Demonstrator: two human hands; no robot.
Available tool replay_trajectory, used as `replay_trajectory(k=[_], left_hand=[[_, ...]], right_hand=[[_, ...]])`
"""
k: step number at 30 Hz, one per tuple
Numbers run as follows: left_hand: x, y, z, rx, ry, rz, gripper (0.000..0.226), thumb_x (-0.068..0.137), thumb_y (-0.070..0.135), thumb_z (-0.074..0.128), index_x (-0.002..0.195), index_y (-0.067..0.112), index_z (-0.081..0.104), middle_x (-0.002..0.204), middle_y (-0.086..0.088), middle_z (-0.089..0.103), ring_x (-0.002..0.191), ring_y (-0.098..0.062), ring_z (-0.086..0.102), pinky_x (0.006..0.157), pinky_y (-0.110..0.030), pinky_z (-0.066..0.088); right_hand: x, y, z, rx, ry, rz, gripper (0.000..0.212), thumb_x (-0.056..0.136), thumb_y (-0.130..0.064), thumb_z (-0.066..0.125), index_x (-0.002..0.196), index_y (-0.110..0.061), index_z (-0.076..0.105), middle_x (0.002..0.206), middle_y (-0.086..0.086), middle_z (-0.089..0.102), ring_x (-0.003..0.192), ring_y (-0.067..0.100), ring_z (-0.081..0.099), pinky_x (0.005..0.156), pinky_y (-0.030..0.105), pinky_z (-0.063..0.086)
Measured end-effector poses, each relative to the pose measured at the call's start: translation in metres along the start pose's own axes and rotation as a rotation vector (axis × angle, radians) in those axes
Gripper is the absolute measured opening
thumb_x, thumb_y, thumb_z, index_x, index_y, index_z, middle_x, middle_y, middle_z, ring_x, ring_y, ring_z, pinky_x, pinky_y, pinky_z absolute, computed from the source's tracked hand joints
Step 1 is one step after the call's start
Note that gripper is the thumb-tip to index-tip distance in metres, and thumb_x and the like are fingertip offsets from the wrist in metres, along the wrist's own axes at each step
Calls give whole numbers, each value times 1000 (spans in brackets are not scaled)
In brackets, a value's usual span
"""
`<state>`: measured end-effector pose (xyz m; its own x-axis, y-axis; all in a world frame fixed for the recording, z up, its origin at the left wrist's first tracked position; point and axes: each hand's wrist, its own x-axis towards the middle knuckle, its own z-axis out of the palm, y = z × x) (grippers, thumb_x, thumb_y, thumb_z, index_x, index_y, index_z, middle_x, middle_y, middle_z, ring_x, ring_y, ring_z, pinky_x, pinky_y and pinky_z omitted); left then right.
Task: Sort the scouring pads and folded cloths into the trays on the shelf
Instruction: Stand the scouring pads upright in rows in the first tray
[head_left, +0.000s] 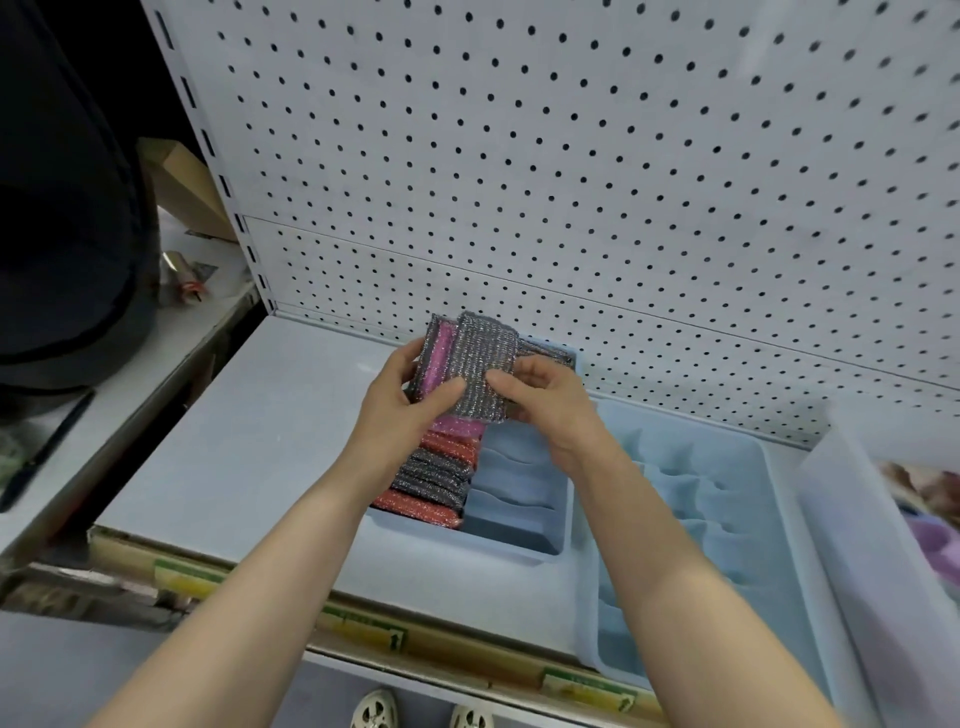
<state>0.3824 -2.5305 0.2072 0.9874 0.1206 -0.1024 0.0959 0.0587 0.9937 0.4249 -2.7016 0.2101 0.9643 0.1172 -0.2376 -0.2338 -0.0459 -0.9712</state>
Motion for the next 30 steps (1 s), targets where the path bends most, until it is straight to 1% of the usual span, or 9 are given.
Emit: replay_trajectory(k=[3,5,7,10,16,20,24,28,30], left_hand=[[-1,0,1,-23,7,-8,34,91,24,66,124,22,59,109,5,71,99,-16,70,88,-37,57],[-1,-2,0,-24,49,-15,30,93,20,63,124,19,59,108,4,71,98,-20,70,85,-34,57],[-1,-4,-3,-7,107,-5,34,94,20,62,128,17,56,111,2,68,99,-19,69,81,-30,57],[0,-7,-10,12,173,14,38,95,22,61,131,18,50,116,0,64,102,-19,66,83,-34,57],[0,-12,-9,59,196,5,38,93,23,63,128,21,49,118,-2,63,103,-17,64,84,-33,55],[-1,-13,-10,107,199,-4,38,91,25,67,125,24,50,116,1,64,104,-16,64,90,-39,55],[-1,-13,-12,131,191,-3,40,89,28,69,124,26,51,115,3,65,101,-17,65,90,-43,55],[-1,-13,-13,140,187,-7,41,88,29,71,123,25,51,118,2,64,102,-18,65,89,-44,56],[-2,-14,-12,154,181,-9,40,88,27,70,122,25,51,119,1,63,100,-16,64,87,-40,57]], right_hand=[[0,4,-8,85,5,25,15,87,-8,71,99,-11,63,97,10,73,89,25,66,87,45,54],[-1,7,-19,72,102,3,22,87,-8,72,104,-13,60,100,15,72,90,27,67,93,49,52],[-3,7,-35,-184,266,-98,31,86,-13,74,113,-15,59,98,12,72,87,22,68,87,41,56],[-3,11,-56,-628,426,-303,24,84,-18,73,107,-15,66,92,0,72,86,17,67,82,38,54],[9,15,-45,-1262,355,-418,28,85,-9,64,111,-19,70,91,11,71,89,34,63,70,36,45],[17,27,-24,-1446,267,-376,25,75,6,55,94,-7,66,87,18,67,84,37,60,61,33,32],[21,31,-23,-1517,210,-316,25,76,6,55,94,-8,65,87,17,67,84,34,61,60,33,33],[23,22,-22,-1542,313,-455,28,40,12,73,54,-9,60,49,11,56,49,28,54,47,25,28],[25,27,-22,-1511,320,-473,33,29,11,77,47,-11,59,43,8,53,45,27,52,43,23,30]])
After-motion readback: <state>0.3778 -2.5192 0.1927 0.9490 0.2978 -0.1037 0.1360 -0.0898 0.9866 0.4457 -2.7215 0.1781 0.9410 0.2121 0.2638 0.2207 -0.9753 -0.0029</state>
